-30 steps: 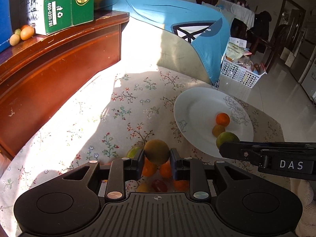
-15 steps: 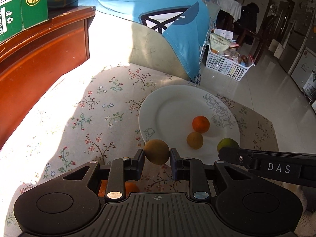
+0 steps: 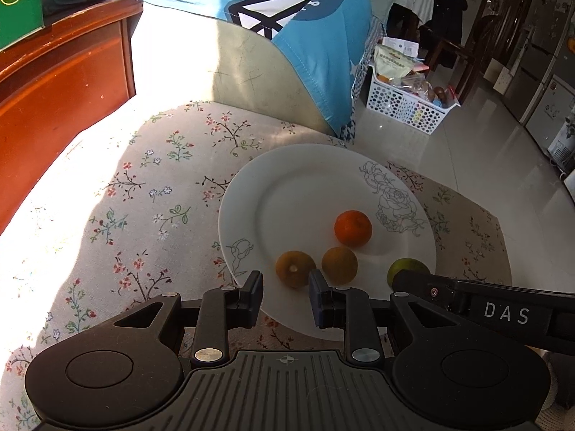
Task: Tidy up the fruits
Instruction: 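Carry both fruits onto the white plate and open both tools to release, then withdraw both tools from the plate back to the fruit cluster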
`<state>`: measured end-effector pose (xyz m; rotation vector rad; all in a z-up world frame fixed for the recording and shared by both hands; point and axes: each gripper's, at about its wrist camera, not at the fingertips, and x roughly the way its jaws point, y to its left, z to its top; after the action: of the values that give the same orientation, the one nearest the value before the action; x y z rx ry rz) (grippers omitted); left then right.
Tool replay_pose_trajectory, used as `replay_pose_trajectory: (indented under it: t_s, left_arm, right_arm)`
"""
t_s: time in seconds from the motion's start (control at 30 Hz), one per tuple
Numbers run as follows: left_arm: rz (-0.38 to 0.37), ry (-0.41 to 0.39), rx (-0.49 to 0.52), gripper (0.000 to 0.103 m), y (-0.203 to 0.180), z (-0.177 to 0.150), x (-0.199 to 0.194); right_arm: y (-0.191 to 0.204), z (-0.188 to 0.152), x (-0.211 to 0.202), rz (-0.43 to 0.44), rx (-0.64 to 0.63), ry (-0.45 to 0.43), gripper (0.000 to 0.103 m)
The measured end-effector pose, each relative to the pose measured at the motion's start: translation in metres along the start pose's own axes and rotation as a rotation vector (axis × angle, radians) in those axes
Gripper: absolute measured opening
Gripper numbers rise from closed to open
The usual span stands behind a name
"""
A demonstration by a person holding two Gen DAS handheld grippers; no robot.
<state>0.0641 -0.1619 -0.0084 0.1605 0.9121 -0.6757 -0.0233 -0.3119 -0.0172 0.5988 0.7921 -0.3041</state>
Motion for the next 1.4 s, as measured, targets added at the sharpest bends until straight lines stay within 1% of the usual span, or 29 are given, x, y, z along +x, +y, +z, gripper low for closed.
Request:
replay_pose_trajectory:
  t_s: [0.07,0.1,0.13,0.2,0.27,0.33,0.37,0.5,0.57,0.8,0.87,1.0,1.13,1.23,1.27,1.33,1.4]
  left_arm:
    - [-0.004,0.002,-0.002,0.027,0.0,0.001,0.001]
    - [-0.005,-0.002,-0.007,0.031,0.0,0.001,-0.001]
    - [-0.002,-0.007,-0.013,0.044,0.001,0.001,-0.003]
    - [0.012,-0.037,-0.022,0.057,0.002,0.003,-0.01]
    - [0.022,-0.047,-0.017,0.058,0.003,0.005,-0.015]
    - [0.033,-0.05,-0.024,0.066,0.005,0.008,-0.02]
    - [0.037,-0.05,-0.028,0.067,0.007,0.008,-0.022]
    - [0.045,-0.047,-0.028,0.068,0.01,0.011,-0.033]
    - [0.053,-0.044,-0.026,0.071,0.012,0.01,-0.038]
    - [0.109,-0.027,0.001,0.073,0.027,0.004,-0.055]
    - [0.127,-0.012,-0.007,0.073,0.035,0.002,-0.058]
    - [0.141,0.004,-0.037,0.073,0.048,-0.002,-0.066]
    - [0.161,-0.005,-0.045,0.073,0.059,-0.007,-0.078]
    - [0.162,-0.016,-0.049,0.073,0.067,-0.009,-0.086]
    - [0.167,-0.021,-0.051,0.074,0.069,-0.009,-0.088]
    - [0.176,-0.033,-0.057,0.079,0.075,-0.011,-0.093]
    - [0.187,-0.033,-0.063,0.079,0.08,-0.013,-0.094]
  right_arm:
    - [-0.001,0.001,-0.002,0.007,0.012,-0.01,0.033]
    - [-0.002,0.001,-0.002,0.011,0.015,-0.013,0.033]
    - [-0.002,0.002,-0.004,0.014,0.018,-0.018,0.034]
    - [-0.003,0.003,-0.005,0.019,0.031,-0.027,0.036]
    - [-0.003,0.004,-0.006,0.025,0.034,-0.03,0.037]
    - [-0.002,0.004,-0.007,0.027,0.027,-0.032,0.038]
    - [-0.001,0.004,-0.007,0.031,0.026,-0.031,0.04]
    - [0.003,0.002,-0.007,0.053,0.01,-0.017,0.041]
    - [0.006,-0.001,-0.007,0.063,-0.008,-0.011,0.041]
    - [0.018,-0.008,-0.011,0.101,-0.06,0.006,0.041]
    - [0.023,-0.012,-0.011,0.116,-0.085,0.016,0.041]
    - [0.035,-0.019,-0.011,0.135,-0.146,0.026,0.041]
    - [0.042,-0.025,-0.008,0.152,-0.182,0.043,0.041]
    - [0.047,-0.029,-0.006,0.16,-0.201,0.056,0.041]
    - [0.048,-0.03,-0.006,0.162,-0.205,0.059,0.041]
    - [0.051,-0.033,-0.004,0.165,-0.216,0.069,0.041]
    - [0.054,-0.036,-0.002,0.169,-0.228,0.078,0.041]
